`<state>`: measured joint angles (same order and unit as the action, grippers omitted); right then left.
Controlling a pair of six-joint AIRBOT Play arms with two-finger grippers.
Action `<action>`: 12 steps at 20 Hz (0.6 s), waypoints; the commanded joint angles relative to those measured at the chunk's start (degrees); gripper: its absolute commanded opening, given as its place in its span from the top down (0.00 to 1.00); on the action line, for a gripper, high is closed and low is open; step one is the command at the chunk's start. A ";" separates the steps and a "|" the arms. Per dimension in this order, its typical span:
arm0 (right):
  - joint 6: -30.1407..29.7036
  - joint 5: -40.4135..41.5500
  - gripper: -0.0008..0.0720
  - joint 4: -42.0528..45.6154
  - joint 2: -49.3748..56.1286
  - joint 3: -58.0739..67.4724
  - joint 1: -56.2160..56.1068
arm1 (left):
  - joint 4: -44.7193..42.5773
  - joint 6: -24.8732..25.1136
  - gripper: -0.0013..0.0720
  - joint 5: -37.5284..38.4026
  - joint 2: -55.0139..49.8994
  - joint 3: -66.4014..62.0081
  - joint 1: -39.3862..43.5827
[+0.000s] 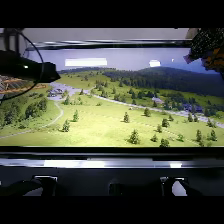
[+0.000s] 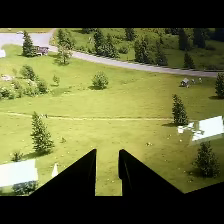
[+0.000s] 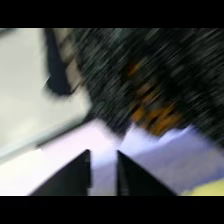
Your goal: Fold the clothes and pants, and hang the long-sleeved shirts on hangers.
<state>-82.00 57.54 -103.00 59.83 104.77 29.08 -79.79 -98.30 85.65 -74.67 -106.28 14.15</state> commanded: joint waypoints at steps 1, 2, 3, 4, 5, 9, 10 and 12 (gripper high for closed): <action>-15.26 20.24 0.93 -10.93 6.25 -0.22 -15.43 | -2.56 4.17 0.82 3.82 2.67 0.02 -3.78; -16.92 23.78 0.93 -9.57 8.31 -0.63 -19.80 | -3.26 5.55 0.87 4.90 2.71 0.07 -3.82; -17.35 25.42 0.93 -8.79 9.90 -1.60 -23.52 | -3.45 7.08 0.94 4.92 2.86 0.61 -3.82; -17.99 26.34 0.93 -8.81 11.10 -3.63 -27.17 | -3.72 7.54 0.94 4.48 3.08 1.79 -3.82; -18.36 26.77 0.93 -8.76 11.80 -6.32 -30.38 | -4.33 7.65 0.94 3.63 3.54 4.13 -3.82; -16.50 23.50 0.93 -5.99 12.13 -19.26 -41.62 | -4.48 8.55 0.94 -5.97 7.32 21.81 -3.82; -16.20 22.32 0.93 -4.48 12.13 -21.27 -43.45 | -4.48 8.57 0.94 -8.35 8.11 26.47 -3.82; -16.15 21.07 0.93 -2.43 12.20 -23.41 -45.51 | -4.52 8.55 0.94 -10.64 8.39 32.70 -3.82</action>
<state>-98.15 79.90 -108.51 71.61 86.13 -11.46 -83.96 -90.35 80.38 -67.61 -83.18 10.44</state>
